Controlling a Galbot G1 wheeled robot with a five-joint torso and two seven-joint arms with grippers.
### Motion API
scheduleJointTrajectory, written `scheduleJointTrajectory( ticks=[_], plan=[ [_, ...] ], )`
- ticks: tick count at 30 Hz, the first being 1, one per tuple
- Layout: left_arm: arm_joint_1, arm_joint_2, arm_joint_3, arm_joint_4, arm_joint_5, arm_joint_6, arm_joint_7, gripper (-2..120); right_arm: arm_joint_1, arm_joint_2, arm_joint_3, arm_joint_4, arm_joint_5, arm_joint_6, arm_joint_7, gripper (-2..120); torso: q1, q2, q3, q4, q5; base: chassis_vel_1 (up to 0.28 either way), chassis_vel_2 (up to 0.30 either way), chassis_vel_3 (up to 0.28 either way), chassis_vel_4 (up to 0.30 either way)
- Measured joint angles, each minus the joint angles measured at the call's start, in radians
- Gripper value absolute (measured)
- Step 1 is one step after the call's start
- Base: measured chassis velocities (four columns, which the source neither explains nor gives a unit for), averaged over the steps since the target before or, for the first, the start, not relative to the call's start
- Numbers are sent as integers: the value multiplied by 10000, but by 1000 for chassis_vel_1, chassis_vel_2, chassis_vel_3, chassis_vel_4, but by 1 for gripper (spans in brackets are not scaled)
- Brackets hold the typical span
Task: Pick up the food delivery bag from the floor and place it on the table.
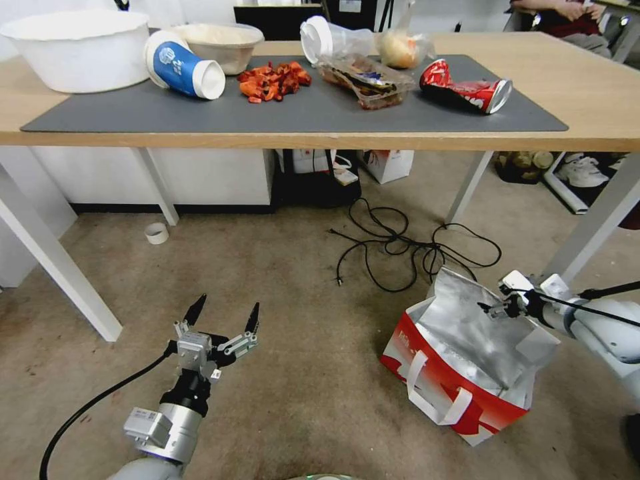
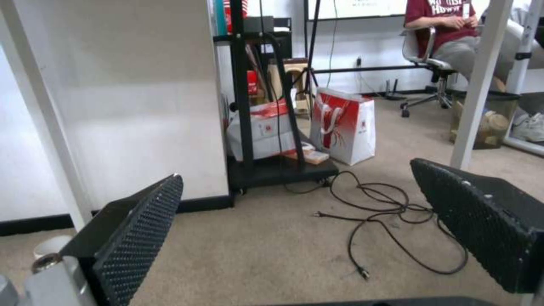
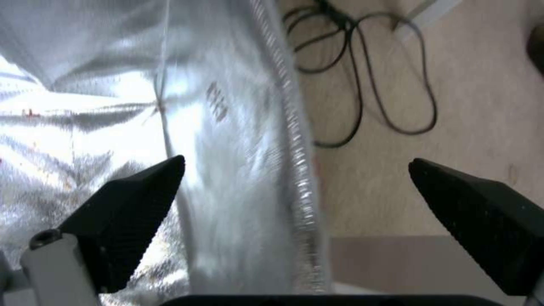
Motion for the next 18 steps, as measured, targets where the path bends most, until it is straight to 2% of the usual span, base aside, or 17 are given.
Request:
scheduleJointTrajectory(
  ticks=[9,12,16,17,18],
  plan=[
    [1,-3,-16,26,-5,13,-5,100,360,247,-475,-459,-6,-523,22,100,0,5,0,1,1,0,0,0,0],
    [5,0,-21,28,-10,18,-6,100,345,309,-494,-545,31,-621,1,93,1,6,0,0,0,0,0,0,0],
    [20,9,-22,28,-40,62,-7,100,234,375,-495,-625,228,-646,-7,75,1,7,0,0,0,0,0,0,0],
    [20,9,-22,28,-40,62,-7,100,234,375,-495,-625,228,-646,-7,75,1,7,0,0,0,0,0,0,0],
    [15,9,-23,28,-41,68,-7,100,208,391,-490,-643,238,-646,-7,70,1,7,0,0,1,0,0,0,0]
  ],
)
